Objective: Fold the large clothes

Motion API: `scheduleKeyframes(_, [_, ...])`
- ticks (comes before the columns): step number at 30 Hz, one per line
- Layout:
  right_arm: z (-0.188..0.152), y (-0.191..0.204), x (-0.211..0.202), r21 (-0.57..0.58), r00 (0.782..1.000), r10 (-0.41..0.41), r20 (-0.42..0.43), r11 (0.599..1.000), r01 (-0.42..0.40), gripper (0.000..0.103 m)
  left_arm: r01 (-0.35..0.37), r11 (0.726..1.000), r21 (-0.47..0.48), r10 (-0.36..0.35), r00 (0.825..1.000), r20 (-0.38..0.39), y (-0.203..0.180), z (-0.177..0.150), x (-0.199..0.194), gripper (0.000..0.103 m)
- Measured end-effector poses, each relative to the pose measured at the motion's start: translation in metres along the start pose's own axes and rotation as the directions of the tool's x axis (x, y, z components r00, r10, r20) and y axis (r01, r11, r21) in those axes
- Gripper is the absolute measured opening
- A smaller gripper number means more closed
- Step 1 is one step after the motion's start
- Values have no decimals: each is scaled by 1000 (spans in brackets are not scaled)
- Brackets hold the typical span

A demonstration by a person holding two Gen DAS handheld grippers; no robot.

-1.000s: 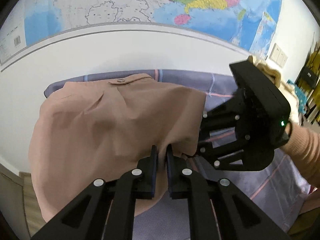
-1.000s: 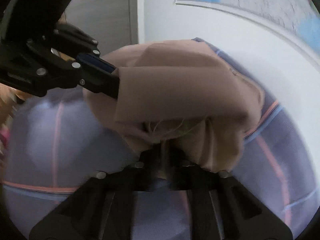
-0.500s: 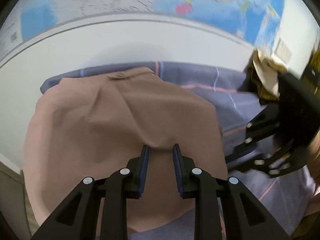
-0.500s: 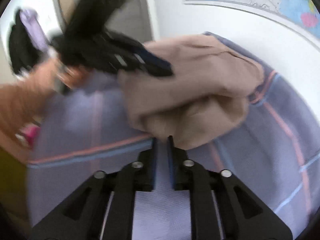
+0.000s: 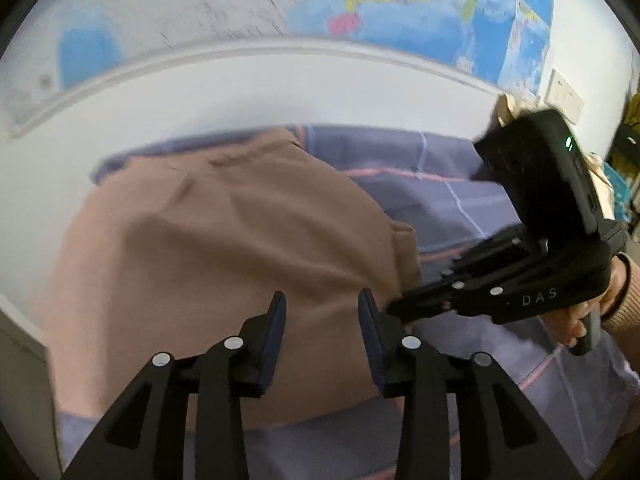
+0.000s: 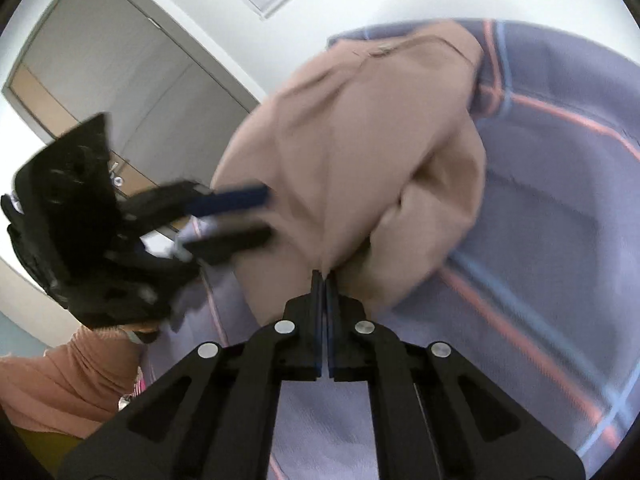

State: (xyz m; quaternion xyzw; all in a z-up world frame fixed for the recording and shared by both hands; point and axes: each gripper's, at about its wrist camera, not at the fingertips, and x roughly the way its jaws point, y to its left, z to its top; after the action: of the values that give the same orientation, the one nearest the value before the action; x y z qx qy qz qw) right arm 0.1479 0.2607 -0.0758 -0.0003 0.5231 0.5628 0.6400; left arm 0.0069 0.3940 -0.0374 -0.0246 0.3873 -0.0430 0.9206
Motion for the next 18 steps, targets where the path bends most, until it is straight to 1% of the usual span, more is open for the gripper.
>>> scheduleKeyframes(1, [-1, 7, -6, -41, 999, -45, 13, 998, 45, 7, -19, 1000, -12, 20, 1000, 17, 2, -1, -7, 40])
scheduleKeyframes(2, [-1, 13, -13, -77, 997, -77, 23, 994, 79, 8, -60, 998, -28, 61, 998, 33, 7, -3, -14, 45])
scheduleKeyframes(3, [0, 16, -18, -98, 996, -84, 34, 991, 87, 9, -102, 994, -41, 103, 994, 42, 11, -4, -20, 51])
scheduleKeyframes(4, [1, 24, -26, -117, 996, -71, 62, 990, 78, 13, -162, 985, -67, 165, 985, 47, 18, -6, -26, 54])
scheduleKeyframes(5, [5, 29, -32, -122, 993, -73, 90, 989, 84, 34, -189, 978, -88, 194, 980, 50, 23, -7, -30, 55])
scheduleKeyframes(6, [6, 29, -40, -115, 989, -91, 117, 988, 105, 47, -202, 973, -112, 209, 976, 55, 30, -9, -35, 55])
scheduleKeyframes(7, [8, 30, -49, -88, 977, -125, 175, 986, 142, 59, -214, 968, -133, 223, 973, 61, 36, -11, -39, 55])
scheduleKeyframes(8, [9, 28, -56, -52, 967, -132, 218, 988, 146, 71, -230, 958, -170, 243, 968, 62, 46, -13, -44, 56])
scheduleKeyframes(9, [12, 24, -57, -17, 963, -137, 233, 989, 145, 77, -239, 950, -200, 255, 965, 57, 54, -14, -47, 57])
scheduleKeyframes(10, [16, 15, -53, 38, 964, -138, 227, 990, 133, 80, -254, 936, -245, 273, 961, 46, 67, -17, -51, 57])
scheduleKeyframes(11, [18, 10, -48, 67, 968, -131, 216, 991, 119, 80, -273, 921, -277, 293, 955, 34, 78, -19, -54, 57])
scheduleKeyframes(12, [19, 2, -43, 103, 971, -130, 201, 988, 111, 81, -299, 906, -300, 320, 947, 22, 88, -21, -57, 57])
scheduleKeyframes(14, [24, -16, -29, 198, 977, -132, 169, 975, 98, 86, -351, 871, -344, 369, 929, -14, 113, -28, -62, 57])
scheduleKeyframes(15, [26, -22, -25, 239, 979, -124, 163, 968, 83, 86, -362, 853, -376, 376, 926, -37, 126, -32, -63, 57])
scheduleKeyframes(17, [29, -34, -21, 280, 981, -110, 158, 958, 62, 86, -352, 840, -412, 357, 932, -68, 145, -39, -61, 57])
scheduleKeyframes(18, [32, -37, -17, 294, 985, -82, 149, 955, 35, 86, -340, 838, -427, 333, 938, -93, 151, -42, -57, 56])
